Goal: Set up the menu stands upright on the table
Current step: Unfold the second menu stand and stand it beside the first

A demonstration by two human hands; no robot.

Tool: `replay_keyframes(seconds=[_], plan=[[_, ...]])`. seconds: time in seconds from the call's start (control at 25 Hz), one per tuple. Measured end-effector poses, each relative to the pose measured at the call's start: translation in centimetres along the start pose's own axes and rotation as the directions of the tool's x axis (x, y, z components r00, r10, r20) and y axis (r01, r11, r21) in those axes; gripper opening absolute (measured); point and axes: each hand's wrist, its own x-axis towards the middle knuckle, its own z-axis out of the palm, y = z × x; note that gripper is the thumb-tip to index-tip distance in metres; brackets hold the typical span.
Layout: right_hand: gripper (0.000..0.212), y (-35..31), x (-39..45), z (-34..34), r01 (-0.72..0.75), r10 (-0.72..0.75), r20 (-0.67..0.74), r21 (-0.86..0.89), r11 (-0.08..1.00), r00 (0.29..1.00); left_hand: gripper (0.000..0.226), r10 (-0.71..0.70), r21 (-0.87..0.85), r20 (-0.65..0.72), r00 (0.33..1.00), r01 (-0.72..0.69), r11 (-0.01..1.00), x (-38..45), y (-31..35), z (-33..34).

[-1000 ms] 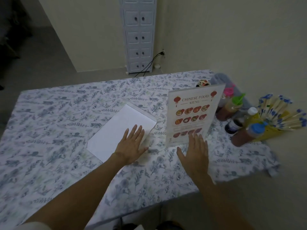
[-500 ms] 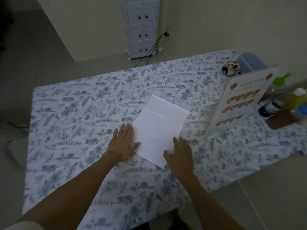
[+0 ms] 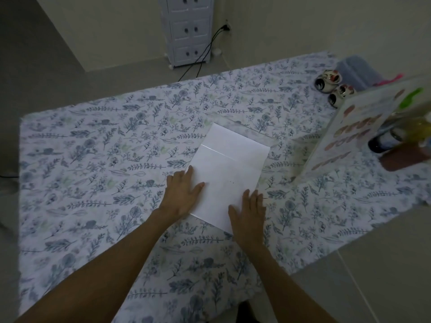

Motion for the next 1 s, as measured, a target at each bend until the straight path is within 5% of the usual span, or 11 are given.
replay_keyframes(seconds=[0.2, 0.32, 0.52, 0.64, 0.76, 0.88, 1.0], plan=[[0.068, 1.3, 1.6, -1.3, 0.096, -0.102, 0.082, 0.079, 0.992, 0.991, 0.058, -0.129, -0.140, 0.008, 0.992, 0.129, 0.982, -0.7, -0.1, -0.4], [0.048, 2.2, 2.9, -2.9, 0.181, -0.197, 0.099, 0.153, 0.971, 0.975, 0.065, -0.129, -0.161, 0.134, 0.983, 0.150, 0.976, -1.5, -0.8, -0.7], [0.063, 2.3, 4.6, -7.5, 0.387, -0.407, 0.108, 0.163, 0.907, 0.907, 0.050, -0.131, -0.352, 0.248, 0.960, 0.215, 0.911, -2.1, -1.5, -5.0], [0.047, 0.7, 4.9, -9.6, 0.320, -0.337, -0.032, 0.407, 0.855, 0.941, 0.032, -0.118, -0.588, 0.295, 0.948, 0.278, 0.760, -2.4, 0.2, -8.8], [0.037, -0.4, 5.2, -10.1, 0.412, -0.356, -0.212, 0.557, 0.721, 0.910, 0.038, -0.019, -0.661, 0.327, 0.945, 0.244, 0.710, -3.2, 0.6, -11.2], [0.027, -1.5, 6.0, -10.8, 0.521, -0.394, -0.345, 0.492, 0.697, 0.852, 0.041, 0.038, -0.646, 0.080, 0.996, 0.023, 0.763, -4.0, 0.2, -10.8], [0.020, -3.1, 6.6, -12.3, 0.441, -0.321, -0.304, 0.567, 0.695, 0.897, 0.035, 0.004, -0.535, -0.243, 0.970, -0.138, 0.834, -3.7, 0.2, -9.3]])
